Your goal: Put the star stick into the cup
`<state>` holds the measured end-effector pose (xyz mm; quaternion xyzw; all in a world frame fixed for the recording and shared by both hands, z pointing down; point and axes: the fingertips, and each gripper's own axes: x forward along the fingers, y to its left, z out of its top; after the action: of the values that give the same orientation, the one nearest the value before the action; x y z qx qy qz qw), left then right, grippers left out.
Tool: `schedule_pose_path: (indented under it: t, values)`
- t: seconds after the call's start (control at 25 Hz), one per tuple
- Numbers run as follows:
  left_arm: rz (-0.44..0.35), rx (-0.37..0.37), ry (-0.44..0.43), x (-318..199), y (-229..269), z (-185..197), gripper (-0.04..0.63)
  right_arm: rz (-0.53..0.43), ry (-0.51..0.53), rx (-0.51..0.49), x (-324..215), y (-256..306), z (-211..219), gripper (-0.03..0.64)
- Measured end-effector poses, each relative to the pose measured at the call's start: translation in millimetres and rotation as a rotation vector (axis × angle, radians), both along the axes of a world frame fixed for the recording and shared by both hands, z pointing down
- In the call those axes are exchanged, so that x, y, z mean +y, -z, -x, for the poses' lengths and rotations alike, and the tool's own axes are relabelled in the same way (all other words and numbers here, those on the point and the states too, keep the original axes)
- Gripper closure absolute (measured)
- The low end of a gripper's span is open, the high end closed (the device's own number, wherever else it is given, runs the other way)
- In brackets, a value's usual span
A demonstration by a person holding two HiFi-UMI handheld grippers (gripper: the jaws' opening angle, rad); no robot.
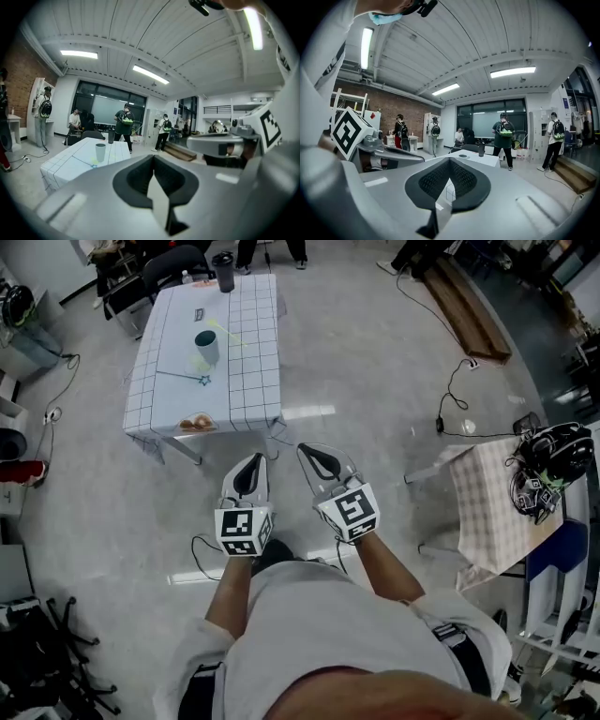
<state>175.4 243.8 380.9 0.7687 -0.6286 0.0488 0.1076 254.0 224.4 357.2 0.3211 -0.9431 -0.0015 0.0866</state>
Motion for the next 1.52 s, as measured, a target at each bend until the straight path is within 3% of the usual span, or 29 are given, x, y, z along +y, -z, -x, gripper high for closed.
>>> schedule_pose_path:
  t: [0.2, 0.44, 0.76, 1.08, 1.52]
  values:
    - [-0.007, -0.044, 0.006, -26, 2, 67, 0.592, 0.053, 0.000, 0.063, -47, -16, 50, 0.617]
    - [0.032, -0.045, 0.086, -43, -6, 146, 0.592, 0.070, 0.020, 0.092, -93, -17, 112, 0.617]
    - [0.084, -0.050, 0.109, -72, -21, 200, 0.592, 0.124, 0.087, 0.191, -177, -20, 160, 0.617]
    - [0.107, -0.037, 0.167, -169, -27, 259, 0.592, 0.144, 0.151, 0.253, -295, -14, 210, 0.618]
    - [0.212, 0.023, 0.237, -273, -58, 298, 0.592, 0.273, 0.252, 0.355, -411, -74, 276, 0.618]
